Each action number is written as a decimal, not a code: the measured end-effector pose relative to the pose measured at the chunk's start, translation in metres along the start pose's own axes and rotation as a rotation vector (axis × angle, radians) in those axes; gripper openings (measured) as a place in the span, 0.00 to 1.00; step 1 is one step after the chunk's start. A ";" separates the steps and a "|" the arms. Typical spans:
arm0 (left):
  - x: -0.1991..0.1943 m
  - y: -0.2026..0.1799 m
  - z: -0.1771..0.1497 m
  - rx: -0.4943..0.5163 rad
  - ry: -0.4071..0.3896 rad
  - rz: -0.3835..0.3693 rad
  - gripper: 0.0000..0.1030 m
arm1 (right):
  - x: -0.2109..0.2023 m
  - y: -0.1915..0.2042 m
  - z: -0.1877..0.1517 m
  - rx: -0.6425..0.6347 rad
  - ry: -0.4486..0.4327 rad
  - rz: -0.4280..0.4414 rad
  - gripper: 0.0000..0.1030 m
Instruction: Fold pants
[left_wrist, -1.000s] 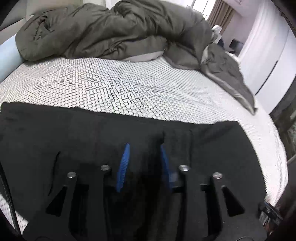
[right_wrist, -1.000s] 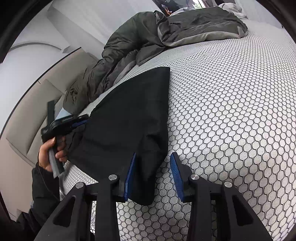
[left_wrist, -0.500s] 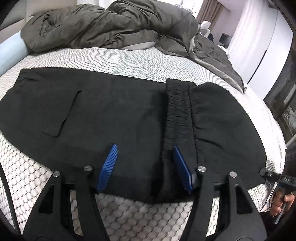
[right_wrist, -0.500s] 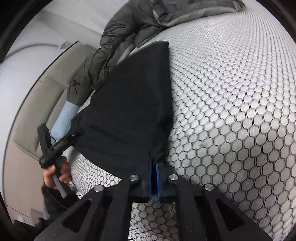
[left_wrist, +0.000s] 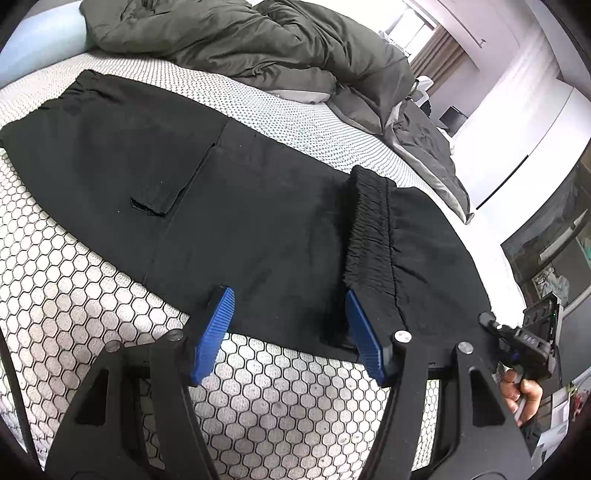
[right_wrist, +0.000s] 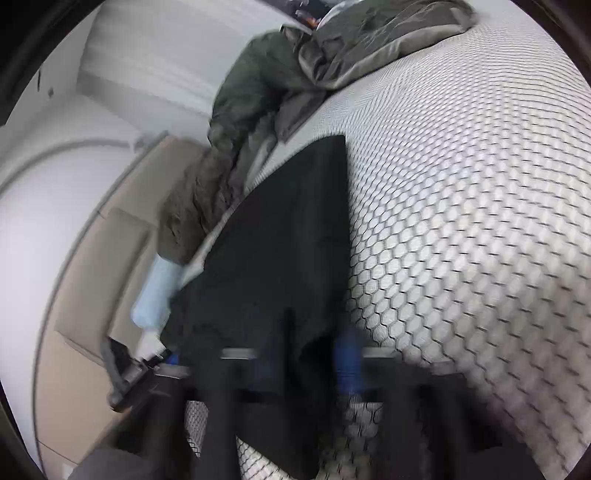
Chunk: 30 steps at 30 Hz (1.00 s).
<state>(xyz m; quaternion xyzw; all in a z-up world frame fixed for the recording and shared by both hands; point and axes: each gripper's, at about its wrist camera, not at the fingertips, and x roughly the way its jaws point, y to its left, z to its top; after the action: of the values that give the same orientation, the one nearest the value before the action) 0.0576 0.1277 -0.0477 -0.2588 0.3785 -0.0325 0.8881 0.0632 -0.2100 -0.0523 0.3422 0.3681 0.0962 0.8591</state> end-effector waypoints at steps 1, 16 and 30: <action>0.000 0.000 0.000 -0.004 -0.001 -0.002 0.58 | 0.002 0.004 0.000 -0.035 -0.003 -0.040 0.06; 0.002 -0.016 -0.002 -0.013 0.006 -0.065 0.62 | -0.053 -0.028 0.012 0.043 -0.085 -0.021 0.18; 0.056 -0.075 0.005 0.053 0.143 -0.246 0.12 | -0.023 0.004 -0.015 -0.094 0.039 -0.075 0.27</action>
<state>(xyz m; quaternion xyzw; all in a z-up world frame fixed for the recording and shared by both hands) 0.1108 0.0512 -0.0454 -0.2770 0.4050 -0.1695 0.8547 0.0369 -0.2093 -0.0442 0.2852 0.3925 0.0877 0.8700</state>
